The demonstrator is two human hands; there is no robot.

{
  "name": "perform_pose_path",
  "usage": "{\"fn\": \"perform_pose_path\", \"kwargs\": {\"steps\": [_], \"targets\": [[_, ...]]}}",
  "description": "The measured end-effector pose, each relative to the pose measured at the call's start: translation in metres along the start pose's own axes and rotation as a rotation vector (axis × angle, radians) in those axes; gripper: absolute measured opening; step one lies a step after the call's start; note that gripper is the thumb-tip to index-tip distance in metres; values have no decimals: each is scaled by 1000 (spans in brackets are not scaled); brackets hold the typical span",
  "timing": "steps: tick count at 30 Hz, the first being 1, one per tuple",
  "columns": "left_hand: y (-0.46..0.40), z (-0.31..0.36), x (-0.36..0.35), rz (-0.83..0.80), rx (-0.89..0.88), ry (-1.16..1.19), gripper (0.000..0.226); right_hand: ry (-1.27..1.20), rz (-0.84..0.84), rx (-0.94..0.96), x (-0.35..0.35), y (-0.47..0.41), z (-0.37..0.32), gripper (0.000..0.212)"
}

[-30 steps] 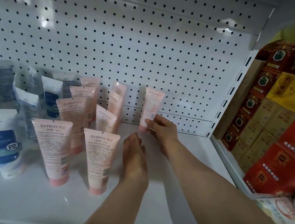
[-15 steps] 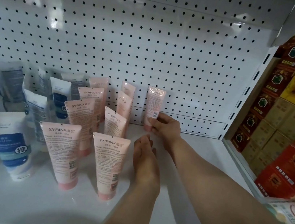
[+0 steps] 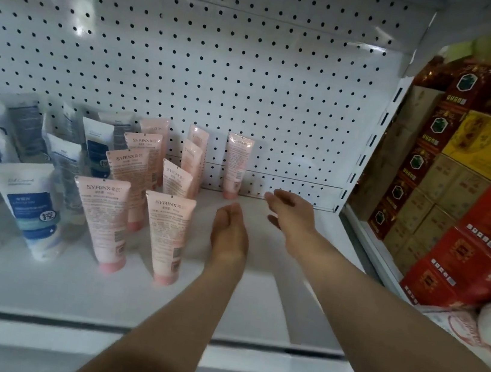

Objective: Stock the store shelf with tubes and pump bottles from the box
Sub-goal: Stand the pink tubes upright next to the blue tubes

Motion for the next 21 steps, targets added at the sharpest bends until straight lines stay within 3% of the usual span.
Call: {"fn": "perform_pose_path", "kwargs": {"steps": [4,8,12,16,21], "targets": [[48,9,-8,-5,16,7,12,7,49,-75,64,43,-4,37],[113,1,-25,-40,68,-53,28,-50,66,-105,122,91,-9,34],[170,-6,-47,-96,70,-2,26,-21,95,-84,171,140,-10,36],[220,-28,-63,-142,84,83,26,3,150,-114,209,189,1,24],[258,-75,-74,-208,128,62,25,45,160,-162,247,231,31,30]]}}
Point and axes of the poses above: each hand's wrist, its own y-axis away from the middle knuckle, its own x-axis out of the back of the hand, z = x × y, the point moved 7 cm from there along -y, towards the middle knuckle, and after that the axes turned 5 degrees about y, right-handed, at the moved point
